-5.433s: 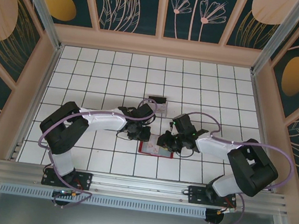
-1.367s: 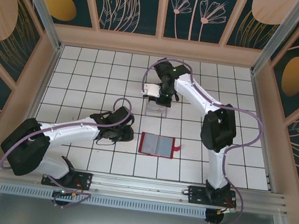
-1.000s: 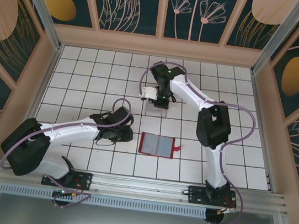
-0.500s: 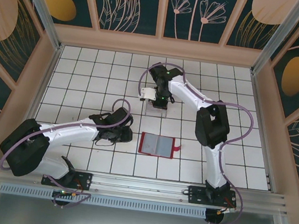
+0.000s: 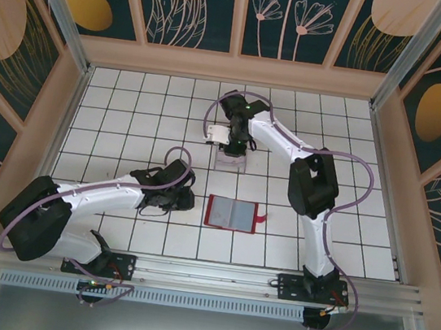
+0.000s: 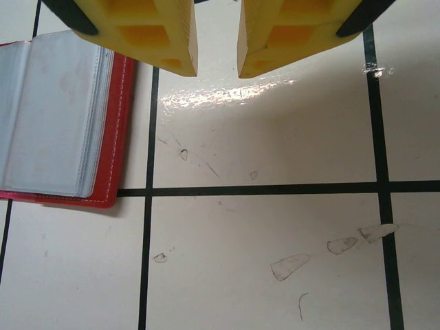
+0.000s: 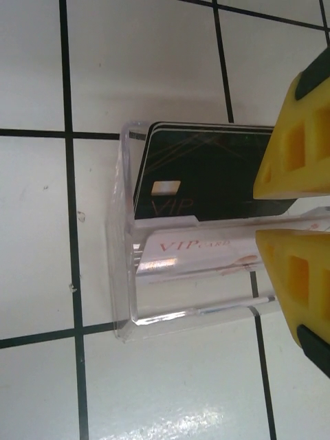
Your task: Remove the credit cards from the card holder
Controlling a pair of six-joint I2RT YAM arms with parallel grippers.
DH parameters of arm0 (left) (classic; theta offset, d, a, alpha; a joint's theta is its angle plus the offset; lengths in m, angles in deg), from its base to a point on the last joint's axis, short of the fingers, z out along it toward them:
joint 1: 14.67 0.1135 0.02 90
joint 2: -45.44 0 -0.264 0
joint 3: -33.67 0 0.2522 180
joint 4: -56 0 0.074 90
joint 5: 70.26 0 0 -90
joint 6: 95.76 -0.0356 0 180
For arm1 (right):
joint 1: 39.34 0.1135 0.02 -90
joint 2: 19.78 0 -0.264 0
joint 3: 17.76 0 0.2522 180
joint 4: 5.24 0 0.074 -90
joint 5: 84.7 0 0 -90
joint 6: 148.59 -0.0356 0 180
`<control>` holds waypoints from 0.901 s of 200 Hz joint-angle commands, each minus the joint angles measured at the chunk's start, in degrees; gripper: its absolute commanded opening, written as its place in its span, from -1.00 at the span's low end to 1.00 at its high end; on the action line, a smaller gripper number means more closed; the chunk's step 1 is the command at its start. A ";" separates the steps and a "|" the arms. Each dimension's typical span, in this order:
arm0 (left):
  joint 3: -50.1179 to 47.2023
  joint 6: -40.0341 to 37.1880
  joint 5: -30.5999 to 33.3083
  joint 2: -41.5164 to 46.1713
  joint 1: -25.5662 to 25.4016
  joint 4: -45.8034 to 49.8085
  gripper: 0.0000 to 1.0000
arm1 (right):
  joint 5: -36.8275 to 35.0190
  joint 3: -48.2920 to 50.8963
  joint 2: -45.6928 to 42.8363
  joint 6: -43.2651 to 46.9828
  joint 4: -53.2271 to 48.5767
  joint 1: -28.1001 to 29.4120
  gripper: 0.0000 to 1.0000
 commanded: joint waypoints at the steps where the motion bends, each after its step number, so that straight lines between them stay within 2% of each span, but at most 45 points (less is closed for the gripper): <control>1: -0.64 -0.08 -0.26 1.11 0.35 -0.46 -0.52 | -2.97 -0.22 -1.14 -1.16 1.44 0.25 -0.59; 20: -0.58 -0.26 -0.07 1.04 0.38 -0.46 -0.52 | -3.30 0.40 -2.02 -2.69 2.37 0.21 -0.57; 39: -0.50 -0.41 0.11 0.87 0.44 -0.77 -0.52 | -2.53 0.15 -2.90 -8.27 4.34 -0.19 -0.55; 53: -0.47 -0.51 0.15 0.72 0.64 -1.23 -0.52 | -1.98 -1.48 -3.04 -16.50 5.87 -1.11 -0.55; 79: -0.47 -0.28 -0.06 0.43 0.80 -2.26 -0.52 | 3.18 -2.25 -3.96 -33.59 6.77 -2.80 -0.56; 114: 0.79 -1.47 -0.31 -0.99 1.25 -2.40 -0.52 | 5.06 4.81 -8.46 -52.65 10.60 -3.84 -0.60; 143: 1.89 -2.45 -0.58 -2.52 1.44 -2.57 -0.52 | 8.38 9.10 -10.01 -69.70 10.30 -4.87 -0.76; 180: 3.93 -3.82 -0.93 -4.71 1.72 -2.44 -0.52 | 12.98 19.80 -16.52 -86.14 15.50 -4.80 -0.75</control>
